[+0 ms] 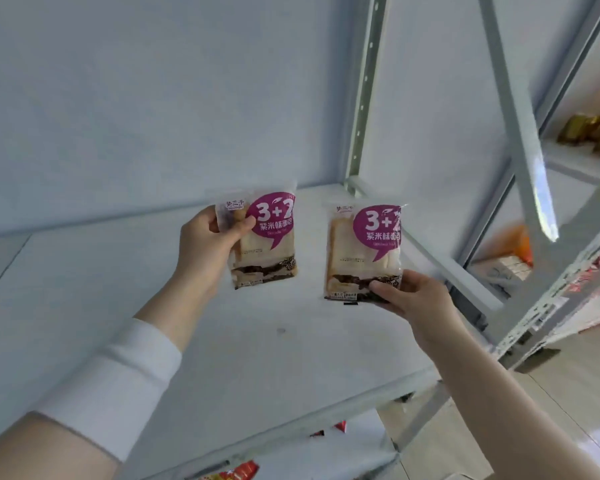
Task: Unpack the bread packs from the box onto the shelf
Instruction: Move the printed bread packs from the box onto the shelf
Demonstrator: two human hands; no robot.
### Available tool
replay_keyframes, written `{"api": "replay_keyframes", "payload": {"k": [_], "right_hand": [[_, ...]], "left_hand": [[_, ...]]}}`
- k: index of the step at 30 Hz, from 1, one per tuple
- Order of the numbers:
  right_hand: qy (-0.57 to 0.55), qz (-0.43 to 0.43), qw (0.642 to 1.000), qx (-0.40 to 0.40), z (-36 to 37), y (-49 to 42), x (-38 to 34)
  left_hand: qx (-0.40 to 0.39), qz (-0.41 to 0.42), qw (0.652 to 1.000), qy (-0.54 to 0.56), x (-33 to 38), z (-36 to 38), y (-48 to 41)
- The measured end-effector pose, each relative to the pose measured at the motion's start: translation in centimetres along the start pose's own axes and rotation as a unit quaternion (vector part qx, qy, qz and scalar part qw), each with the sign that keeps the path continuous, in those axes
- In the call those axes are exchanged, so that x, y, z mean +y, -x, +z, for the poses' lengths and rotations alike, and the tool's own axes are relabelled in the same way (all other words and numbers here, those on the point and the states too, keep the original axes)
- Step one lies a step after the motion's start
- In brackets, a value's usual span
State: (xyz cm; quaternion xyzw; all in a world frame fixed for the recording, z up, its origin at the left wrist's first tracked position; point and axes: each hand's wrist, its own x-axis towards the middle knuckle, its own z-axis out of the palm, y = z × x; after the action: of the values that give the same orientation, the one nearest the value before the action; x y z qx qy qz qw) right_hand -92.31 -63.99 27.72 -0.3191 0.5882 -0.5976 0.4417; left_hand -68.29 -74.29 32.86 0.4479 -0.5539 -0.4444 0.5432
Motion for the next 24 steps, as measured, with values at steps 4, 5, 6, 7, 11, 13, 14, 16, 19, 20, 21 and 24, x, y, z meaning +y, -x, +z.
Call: {"api": "replay_keyframes", "payload": {"k": [4, 5, 6, 7, 11, 13, 14, 16, 19, 20, 21, 24], "right_hand": [[0.013, 0.000, 1.000, 0.006, 1.4, -9.2, -0.1], [0.018, -0.004, 1.000, 0.007, 1.6, -11.5, -0.3], [0.025, -0.010, 1.000, 0.004, 1.9, -13.9, -0.5], [0.033, -0.017, 0.999, -0.001, 2.2, -16.3, -0.7], [0.090, -0.050, 0.995, -0.015, 3.5, -25.7, -0.9], [0.135, -0.066, 0.988, -0.022, 4.1, -29.1, -0.7], [0.152, -0.075, 0.985, -0.025, 4.5, -30.2, -0.6], [0.161, -0.092, 0.982, -0.030, 5.2, -32.2, -0.3], [0.167, -0.106, 0.980, -0.033, 6.0, -34.3, -0.3], [0.178, -0.110, 0.977, -0.036, 6.3, -34.8, -0.4], [0.195, -0.115, 0.973, -0.040, 6.6, -35.2, -0.4], [0.239, -0.131, 0.961, -0.036, 7.2, -36.2, -0.3]], "left_hand": [[0.004, 0.002, 1.000, 0.006, -2.4, 1.5, -6.6], [0.003, 0.002, 1.000, 0.009, -2.9, 2.1, -8.3], [0.001, 0.003, 1.000, 0.008, -3.4, 2.8, -10.1], [0.002, 0.005, 1.000, 0.001, -3.9, 3.5, -12.0], [0.013, 0.020, 0.999, -0.022, -6.4, 6.4, -19.4], [0.019, 0.025, 0.999, -0.026, -7.7, 7.6, -22.2], [0.023, 0.025, 0.999, -0.027, -8.3, 8.1, -23.3], [0.041, 0.023, 0.999, -0.022, -9.6, 9.0, -24.9], [0.075, 0.019, 0.997, 0.005, -11.0, 9.8, -26.3], [0.082, 0.021, 0.996, 0.008, -11.3, 9.9, -26.5], [0.090, 0.025, 0.996, 0.003, -11.5, 10.1, -26.8], [0.120, 0.043, 0.991, -0.047, -12.1, 10.3, -27.4]]}}
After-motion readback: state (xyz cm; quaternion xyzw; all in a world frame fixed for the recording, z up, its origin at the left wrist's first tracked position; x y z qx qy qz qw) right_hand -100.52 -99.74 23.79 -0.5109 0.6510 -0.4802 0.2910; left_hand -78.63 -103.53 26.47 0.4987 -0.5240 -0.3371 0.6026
